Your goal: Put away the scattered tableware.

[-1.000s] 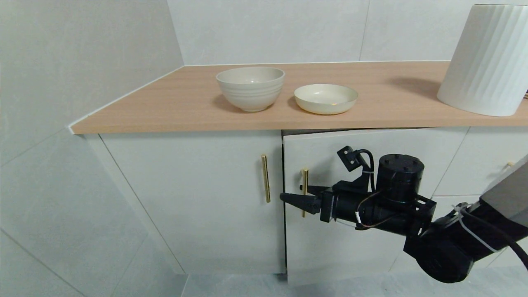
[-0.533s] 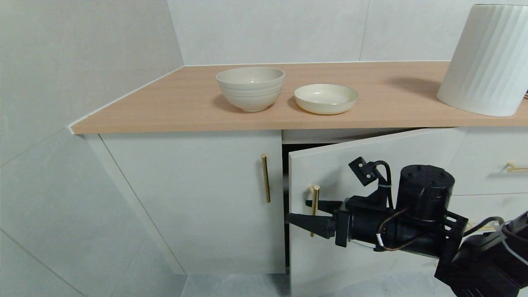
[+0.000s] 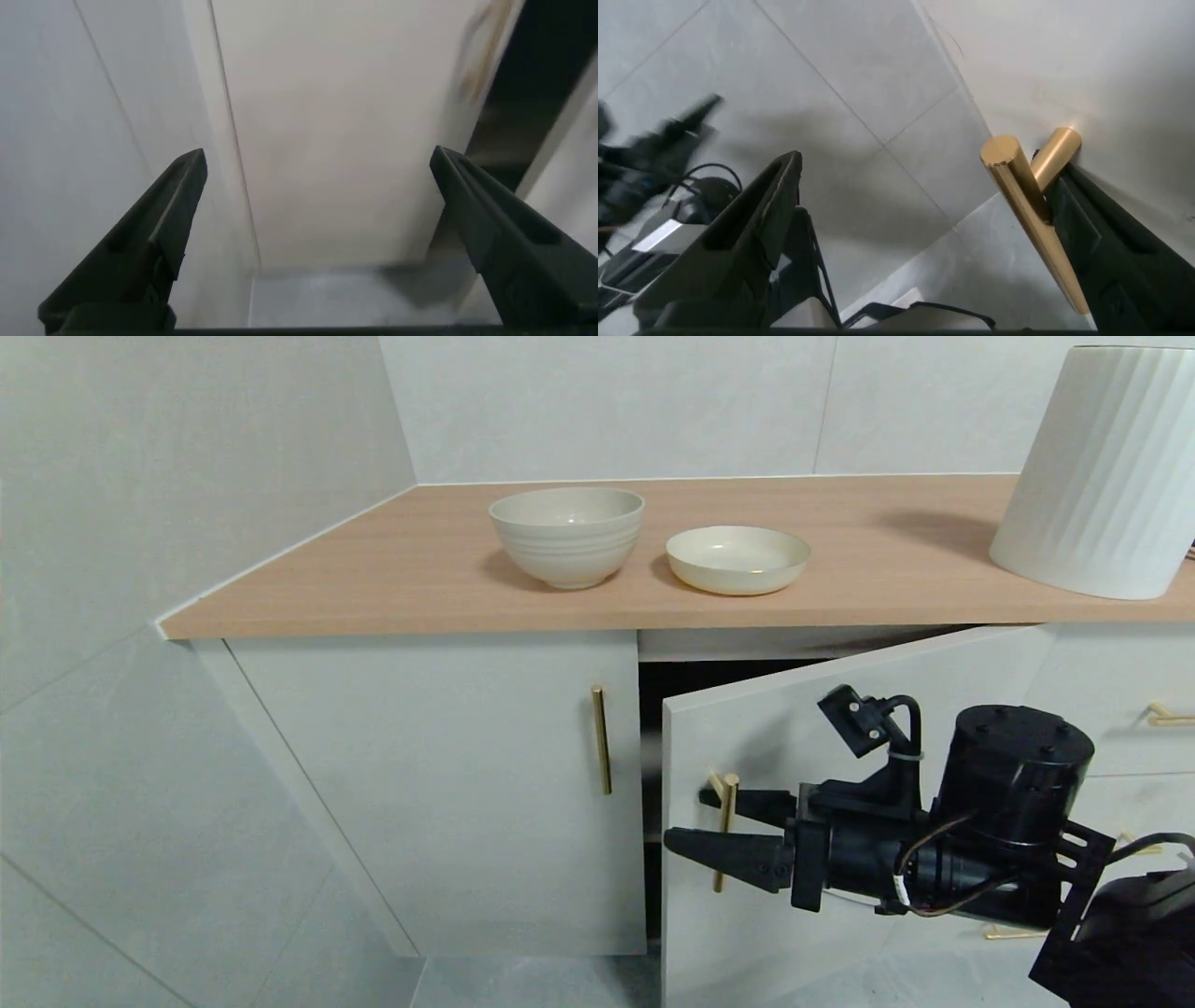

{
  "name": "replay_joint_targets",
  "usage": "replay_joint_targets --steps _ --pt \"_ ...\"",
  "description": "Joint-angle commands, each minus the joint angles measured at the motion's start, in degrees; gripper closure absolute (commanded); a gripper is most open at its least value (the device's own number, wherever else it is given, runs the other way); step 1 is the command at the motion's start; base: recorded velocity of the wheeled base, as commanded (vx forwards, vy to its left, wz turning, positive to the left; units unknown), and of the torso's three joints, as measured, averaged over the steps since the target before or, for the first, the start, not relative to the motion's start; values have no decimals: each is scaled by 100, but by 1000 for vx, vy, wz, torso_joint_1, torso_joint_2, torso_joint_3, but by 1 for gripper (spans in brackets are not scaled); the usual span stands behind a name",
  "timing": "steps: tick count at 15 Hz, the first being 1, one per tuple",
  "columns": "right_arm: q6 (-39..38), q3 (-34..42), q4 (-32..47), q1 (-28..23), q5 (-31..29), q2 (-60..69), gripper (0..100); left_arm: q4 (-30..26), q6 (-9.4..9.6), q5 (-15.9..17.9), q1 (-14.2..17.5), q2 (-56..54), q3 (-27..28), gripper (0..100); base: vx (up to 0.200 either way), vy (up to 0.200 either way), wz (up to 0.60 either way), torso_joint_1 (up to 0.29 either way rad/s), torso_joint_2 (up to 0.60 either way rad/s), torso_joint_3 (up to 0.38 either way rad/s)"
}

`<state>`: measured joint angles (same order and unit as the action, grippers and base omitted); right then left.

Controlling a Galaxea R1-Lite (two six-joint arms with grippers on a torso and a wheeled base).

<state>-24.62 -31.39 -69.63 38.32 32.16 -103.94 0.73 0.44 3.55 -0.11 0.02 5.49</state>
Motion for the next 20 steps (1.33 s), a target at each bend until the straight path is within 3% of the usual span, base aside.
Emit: replay_joint_targets --steps 1,2,4,6,8,9,11,12,15,16,18,20 --pt "19 45 -6 9 1 67 0 -451 18 594 -7 244 761 0 0 0 0 0 0 0" --pt "46 63 -6 9 1 67 0 -636 18 814 -7 367 937 0 0 0 0 0 0 0" --pt "371 98 20 9 1 40 0 -1172 18 1605 -7 1536 1974 0 0 0 0 0 0 0" --pt "371 107 55 9 10 49 0 -1181 18 2361 -15 2872 2633 0 0 0 0 0 0 0" --pt "371 107 55 9 10 -4 0 -1181 18 2888 -68 4137 3336 0 0 0 0 0 0 0" --pt "371 107 55 9 10 -13 0 -1172 18 3117 -253 4638 3521 0 0 0 0 0 0 0" --pt "371 98 55 9 10 -21 0 -1145 -18 3284 -719 5280 3653 0 0 0 0 0 0 0" --pt "371 98 64 1 10 -21 0 -934 -9 3284 -1132 6062 3635 0 0 0 0 0 0 0" --pt "371 89 64 1 1 -30 0 -108 -44 3328 -1263 7152 3380 0 0 0 0 0 0 0" --pt "379 98 64 9 10 -30 0 507 -272 3381 -1589 7670 3073 0 0 0 0 0 0 0" --pt "379 98 64 1 10 -39 0 1465 -791 3363 -1949 8171 2765 0 0 0 0 0 0 0" --pt "379 98 64 1 1 -48 0 2098 -1169 3345 -2160 8444 2598 0 0 0 0 0 0 0"
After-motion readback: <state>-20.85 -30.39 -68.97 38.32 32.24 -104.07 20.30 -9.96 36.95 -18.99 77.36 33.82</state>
